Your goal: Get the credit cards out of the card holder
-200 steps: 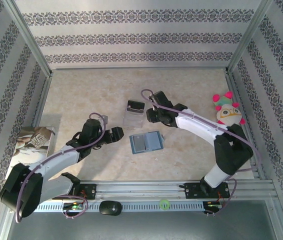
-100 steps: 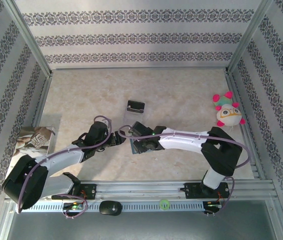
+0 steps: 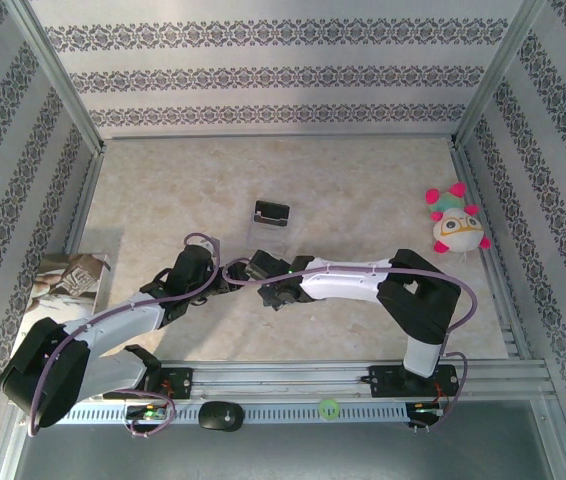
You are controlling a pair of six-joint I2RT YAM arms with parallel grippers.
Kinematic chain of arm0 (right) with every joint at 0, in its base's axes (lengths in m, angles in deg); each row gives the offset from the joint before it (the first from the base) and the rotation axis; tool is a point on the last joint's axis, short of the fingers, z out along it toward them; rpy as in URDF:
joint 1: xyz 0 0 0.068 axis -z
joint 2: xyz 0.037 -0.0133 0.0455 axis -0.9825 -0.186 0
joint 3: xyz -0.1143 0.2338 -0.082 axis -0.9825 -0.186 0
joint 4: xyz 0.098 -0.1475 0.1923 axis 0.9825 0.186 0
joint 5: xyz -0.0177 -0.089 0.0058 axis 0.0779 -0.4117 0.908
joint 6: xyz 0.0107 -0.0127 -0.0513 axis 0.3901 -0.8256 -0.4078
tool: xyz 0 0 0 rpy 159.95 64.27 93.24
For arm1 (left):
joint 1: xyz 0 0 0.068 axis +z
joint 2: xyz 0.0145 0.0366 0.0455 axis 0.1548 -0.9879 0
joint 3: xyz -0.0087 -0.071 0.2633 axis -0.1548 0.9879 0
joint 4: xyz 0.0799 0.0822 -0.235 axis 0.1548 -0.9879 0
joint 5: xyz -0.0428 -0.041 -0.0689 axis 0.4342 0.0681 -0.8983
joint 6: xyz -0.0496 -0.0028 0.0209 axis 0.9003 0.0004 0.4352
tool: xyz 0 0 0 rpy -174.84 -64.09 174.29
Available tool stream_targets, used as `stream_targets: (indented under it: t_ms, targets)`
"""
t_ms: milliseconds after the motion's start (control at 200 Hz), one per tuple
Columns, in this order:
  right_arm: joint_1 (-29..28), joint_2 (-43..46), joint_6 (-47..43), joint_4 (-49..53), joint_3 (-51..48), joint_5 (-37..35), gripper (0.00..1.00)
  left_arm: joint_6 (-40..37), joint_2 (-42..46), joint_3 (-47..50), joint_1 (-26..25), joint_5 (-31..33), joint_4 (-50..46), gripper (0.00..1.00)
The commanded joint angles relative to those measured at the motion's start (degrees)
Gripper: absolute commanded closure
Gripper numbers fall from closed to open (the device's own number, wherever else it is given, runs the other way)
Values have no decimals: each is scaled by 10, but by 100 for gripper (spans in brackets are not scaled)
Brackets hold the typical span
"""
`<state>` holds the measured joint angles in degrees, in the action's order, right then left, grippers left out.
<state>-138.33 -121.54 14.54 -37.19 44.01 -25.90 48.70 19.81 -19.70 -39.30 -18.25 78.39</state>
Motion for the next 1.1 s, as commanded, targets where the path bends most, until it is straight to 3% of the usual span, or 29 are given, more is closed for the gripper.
stream_targets:
  t_ms: [0,70,405,510,590,729,959,1094]
  targets:
    - [-4,13,5,-20,-14,-15,94,-7,-9,-3,-18,-4,5,23]
    - [1,29,9,-36,-21,-4,100,-9,-23,-12,-32,4,5,24]
    - [49,93,68,-55,-81,-14,100,-16,-125,-75,-83,54,6,35]
    - [44,108,43,-70,-84,17,74,-6,-106,-72,-82,90,-11,33]
    - [29,101,21,-66,-70,32,62,-4,-69,-60,-80,118,-32,30]
    - [14,60,11,-42,-39,35,56,-4,-1,-42,-64,148,-87,26]
    - [10,0,8,-19,-9,19,44,-4,72,-11,-42,139,-117,25]
    - [9,-18,13,-9,-7,9,51,-6,64,-11,-42,124,-109,26]
